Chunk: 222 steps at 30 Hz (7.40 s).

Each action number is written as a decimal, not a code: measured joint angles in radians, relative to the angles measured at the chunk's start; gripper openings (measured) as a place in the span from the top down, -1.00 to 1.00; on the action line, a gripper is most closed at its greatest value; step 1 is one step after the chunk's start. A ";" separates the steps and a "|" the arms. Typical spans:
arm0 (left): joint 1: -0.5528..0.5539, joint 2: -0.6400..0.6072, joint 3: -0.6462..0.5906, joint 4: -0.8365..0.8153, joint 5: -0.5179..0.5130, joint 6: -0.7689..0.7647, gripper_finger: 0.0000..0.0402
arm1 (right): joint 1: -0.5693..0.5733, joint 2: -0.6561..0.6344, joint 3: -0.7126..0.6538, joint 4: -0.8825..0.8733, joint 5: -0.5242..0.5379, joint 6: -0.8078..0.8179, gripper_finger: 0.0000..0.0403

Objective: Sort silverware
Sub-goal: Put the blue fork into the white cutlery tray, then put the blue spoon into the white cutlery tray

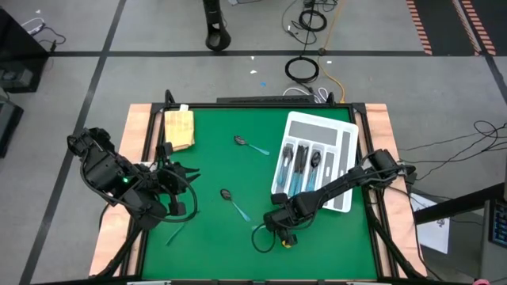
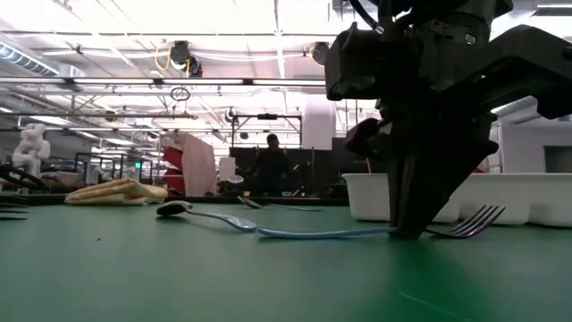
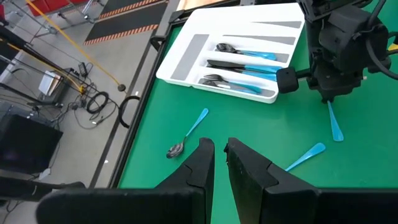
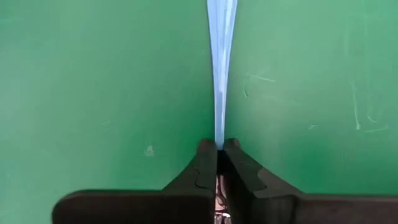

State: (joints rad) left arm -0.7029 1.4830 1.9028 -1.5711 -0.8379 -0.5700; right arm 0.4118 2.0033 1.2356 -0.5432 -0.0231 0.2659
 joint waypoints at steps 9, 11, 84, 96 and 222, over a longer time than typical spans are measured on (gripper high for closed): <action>0.000 0.000 0.000 0.000 0.000 0.008 0.74 | 0.002 0.012 0.117 -0.101 -0.015 -0.012 1.00; 0.000 0.000 0.000 0.000 0.000 0.008 0.74 | 0.000 0.014 0.162 -0.148 -0.027 -0.021 1.00; 0.003 0.000 0.000 0.000 -0.140 0.052 0.74 | -0.464 -0.094 0.203 -0.631 0.337 -1.419 0.48; -0.005 -0.001 0.001 0.000 -0.185 -0.141 0.74 | -0.464 -0.109 0.543 -0.494 0.015 -0.429 0.38; -0.180 0.000 0.000 0.000 -0.215 0.005 0.74 | -0.526 -0.095 0.003 -0.923 0.323 0.264 0.74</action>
State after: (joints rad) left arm -0.8833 1.4830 1.9030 -1.5711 -1.0527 -0.5654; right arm -0.1143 1.9079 1.2385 -1.4662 0.2996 0.5302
